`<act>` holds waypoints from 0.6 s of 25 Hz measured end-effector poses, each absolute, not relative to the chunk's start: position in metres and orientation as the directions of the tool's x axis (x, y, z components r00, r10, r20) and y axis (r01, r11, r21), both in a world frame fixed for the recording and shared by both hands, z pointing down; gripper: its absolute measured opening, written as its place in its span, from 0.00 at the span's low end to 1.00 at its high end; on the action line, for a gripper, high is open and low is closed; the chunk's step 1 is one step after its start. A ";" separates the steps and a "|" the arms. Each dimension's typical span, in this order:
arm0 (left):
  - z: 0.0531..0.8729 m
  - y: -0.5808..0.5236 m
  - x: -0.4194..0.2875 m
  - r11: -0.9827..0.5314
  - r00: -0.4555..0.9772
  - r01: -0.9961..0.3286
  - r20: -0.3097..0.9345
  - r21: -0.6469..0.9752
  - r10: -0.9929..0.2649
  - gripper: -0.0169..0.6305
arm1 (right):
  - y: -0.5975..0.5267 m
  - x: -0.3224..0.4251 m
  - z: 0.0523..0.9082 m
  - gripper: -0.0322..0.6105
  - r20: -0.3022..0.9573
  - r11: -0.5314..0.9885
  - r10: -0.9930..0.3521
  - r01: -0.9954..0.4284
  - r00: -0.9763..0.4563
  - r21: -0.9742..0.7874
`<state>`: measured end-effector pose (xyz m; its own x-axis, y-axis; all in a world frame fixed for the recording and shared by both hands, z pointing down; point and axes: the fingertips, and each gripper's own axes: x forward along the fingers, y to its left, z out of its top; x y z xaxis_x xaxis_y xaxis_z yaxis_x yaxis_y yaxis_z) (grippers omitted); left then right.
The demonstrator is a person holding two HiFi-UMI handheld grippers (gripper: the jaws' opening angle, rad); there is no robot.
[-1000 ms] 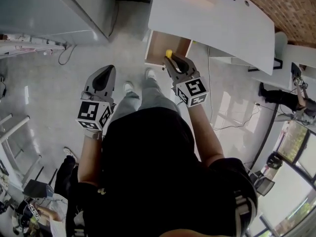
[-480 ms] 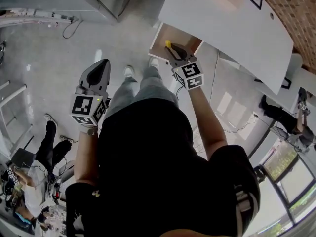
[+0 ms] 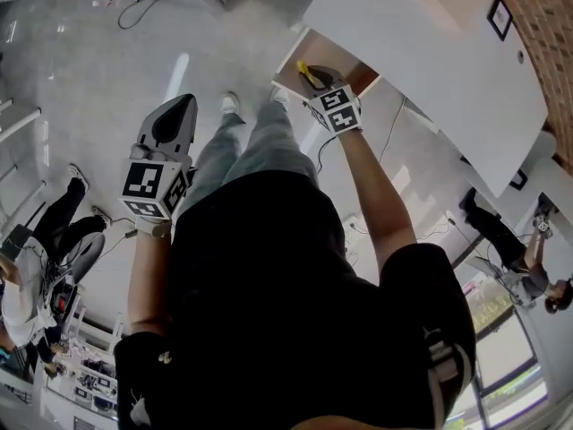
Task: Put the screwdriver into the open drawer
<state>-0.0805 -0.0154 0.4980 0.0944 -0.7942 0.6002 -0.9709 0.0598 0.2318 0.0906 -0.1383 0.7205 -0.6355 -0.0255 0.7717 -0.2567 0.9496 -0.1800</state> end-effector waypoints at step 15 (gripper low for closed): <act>0.559 0.023 -0.087 0.202 0.024 -0.944 0.665 0.261 -0.746 0.03 | -0.115 0.096 0.868 0.17 0.894 0.976 0.174 -0.047 -0.413 -0.212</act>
<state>-0.0870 0.0231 0.5594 0.0243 -0.7463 0.6652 -0.9438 0.2022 0.2614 0.0958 -0.1154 0.8683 -0.4133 0.1744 0.8937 -0.0472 0.9761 -0.2123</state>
